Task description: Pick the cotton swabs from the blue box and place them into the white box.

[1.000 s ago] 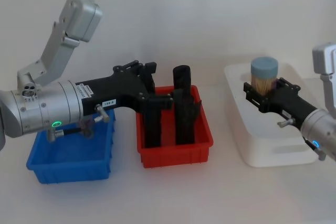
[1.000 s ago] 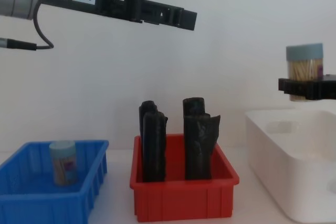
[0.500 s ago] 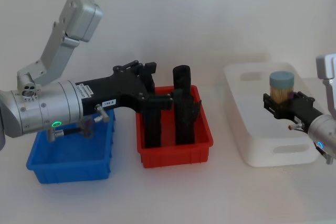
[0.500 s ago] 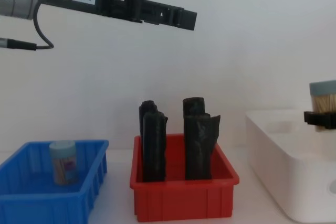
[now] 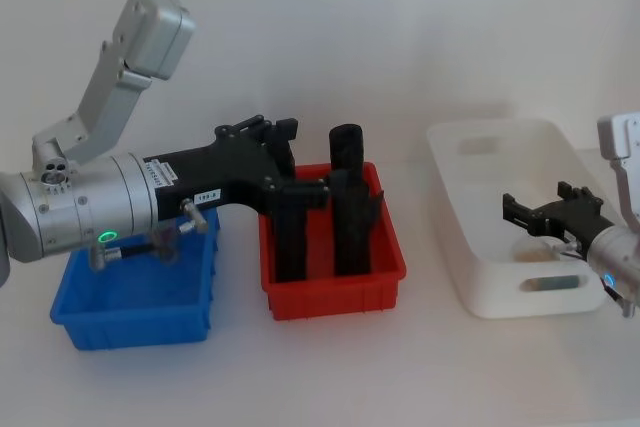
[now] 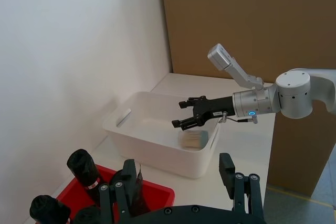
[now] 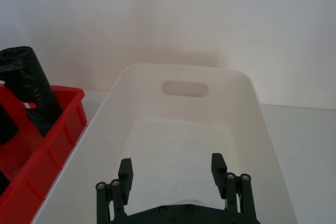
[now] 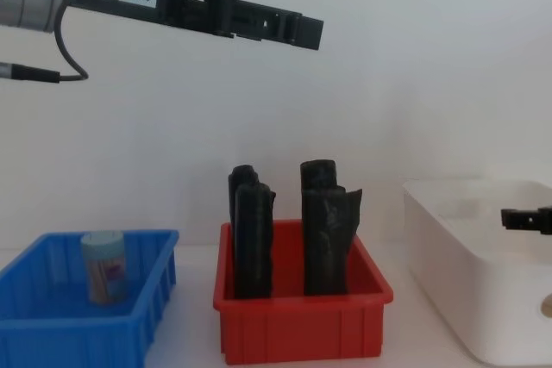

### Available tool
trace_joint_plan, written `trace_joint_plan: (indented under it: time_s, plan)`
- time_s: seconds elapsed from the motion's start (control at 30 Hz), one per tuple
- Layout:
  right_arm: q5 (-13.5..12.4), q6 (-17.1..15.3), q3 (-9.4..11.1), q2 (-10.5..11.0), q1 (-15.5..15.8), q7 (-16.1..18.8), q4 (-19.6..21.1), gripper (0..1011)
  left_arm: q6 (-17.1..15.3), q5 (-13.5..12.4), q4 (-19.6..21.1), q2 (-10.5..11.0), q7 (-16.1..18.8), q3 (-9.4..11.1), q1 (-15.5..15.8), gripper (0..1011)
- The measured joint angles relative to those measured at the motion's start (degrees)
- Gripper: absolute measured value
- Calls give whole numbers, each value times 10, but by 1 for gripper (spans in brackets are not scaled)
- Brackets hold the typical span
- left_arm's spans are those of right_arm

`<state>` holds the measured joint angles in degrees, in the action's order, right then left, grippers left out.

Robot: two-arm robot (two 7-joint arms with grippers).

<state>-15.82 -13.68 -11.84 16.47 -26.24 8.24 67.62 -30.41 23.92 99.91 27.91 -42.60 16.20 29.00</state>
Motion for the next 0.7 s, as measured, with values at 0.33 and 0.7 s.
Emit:
trace_joint_plan:
  time_s: [0.33, 0.7]
  plan:
    - [8, 32, 1, 0, -1, -5, -7, 1002, 0, 0, 0, 0, 0, 0, 0, 1000]
    - [19, 78, 4, 5, 13, -11, 18, 1002, 0, 0, 0, 0, 0, 0, 0, 1000]
